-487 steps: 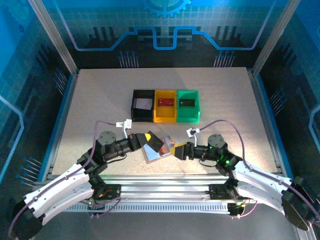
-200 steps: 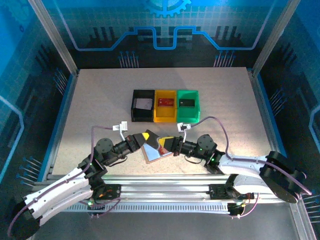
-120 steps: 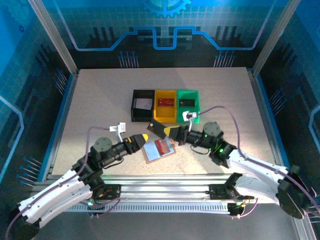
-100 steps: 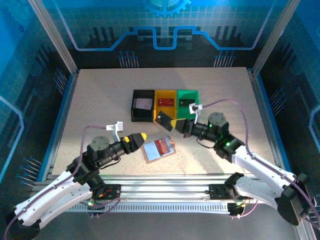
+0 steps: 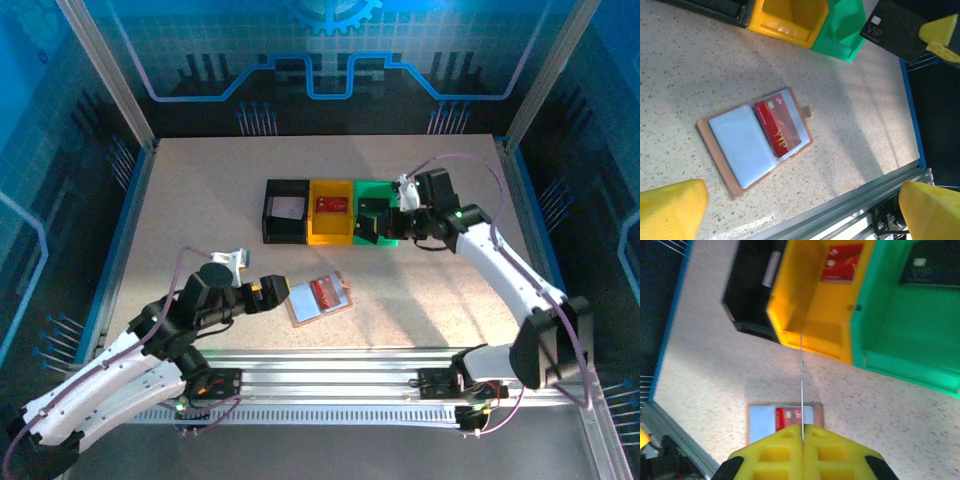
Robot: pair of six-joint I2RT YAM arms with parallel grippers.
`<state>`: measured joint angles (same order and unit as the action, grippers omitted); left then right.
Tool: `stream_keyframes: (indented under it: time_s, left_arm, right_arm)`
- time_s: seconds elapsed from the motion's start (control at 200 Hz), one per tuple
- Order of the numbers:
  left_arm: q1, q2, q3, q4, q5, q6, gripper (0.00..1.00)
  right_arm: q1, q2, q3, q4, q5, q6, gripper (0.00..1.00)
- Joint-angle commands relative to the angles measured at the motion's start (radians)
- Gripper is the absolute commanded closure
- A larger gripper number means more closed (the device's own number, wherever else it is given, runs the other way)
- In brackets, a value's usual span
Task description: Take the credit cards out of the card holder
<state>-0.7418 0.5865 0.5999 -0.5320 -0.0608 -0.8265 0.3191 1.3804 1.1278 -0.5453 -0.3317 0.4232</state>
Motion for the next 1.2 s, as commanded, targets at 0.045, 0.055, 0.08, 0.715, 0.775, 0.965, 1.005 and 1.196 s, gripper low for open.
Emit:
stream_keyframes:
  time_s: [0.045, 0.055, 0.08, 0.715, 0.775, 0.965, 1.005, 1.196]
  left_arm:
    - [-0.005, 0.017, 0.043, -0.044, -0.017, 0.029, 0.01]
    - [-0.004, 0.018, 0.043, -0.046, -0.016, 0.029, 0.01]
    - [-0.004, 0.021, 0.043, -0.046, -0.013, 0.029, 0.01]
    - [-0.007, 0.041, 0.014, -0.045, 0.009, 0.004, 0.01]
    - [-0.006, 0.041, 0.008, -0.04, 0.011, 0.0, 0.01]
    - [-0.006, 0.042, 0.002, -0.034, 0.016, -0.005, 0.01]
    - [-0.006, 0.043, 0.002, -0.035, 0.015, -0.004, 0.01]
    - [-0.007, 0.056, 0.011, -0.046, 0.016, 0.002, 0.01]
  right_arm:
    - [-0.038, 0.144, 0.165, -0.126, 0.101, -0.077, 1.0]
    - [-0.041, 0.152, 0.175, -0.128, 0.101, -0.077, 1.0]
    - [-0.053, 0.178, 0.198, -0.138, 0.099, -0.075, 1.0]
    - [-0.12, 0.659, 0.629, -0.275, 0.047, -0.121, 1.0]
    - [-0.12, 0.687, 0.658, -0.273, 0.026, -0.122, 1.0]
    - [-0.118, 0.782, 0.779, -0.343, 0.07, -0.139, 1.0]
    - [-0.12, 0.798, 0.794, -0.347, 0.062, -0.137, 1.0]
    - [-0.12, 0.857, 0.843, -0.369, 0.07, -0.136, 1.0]
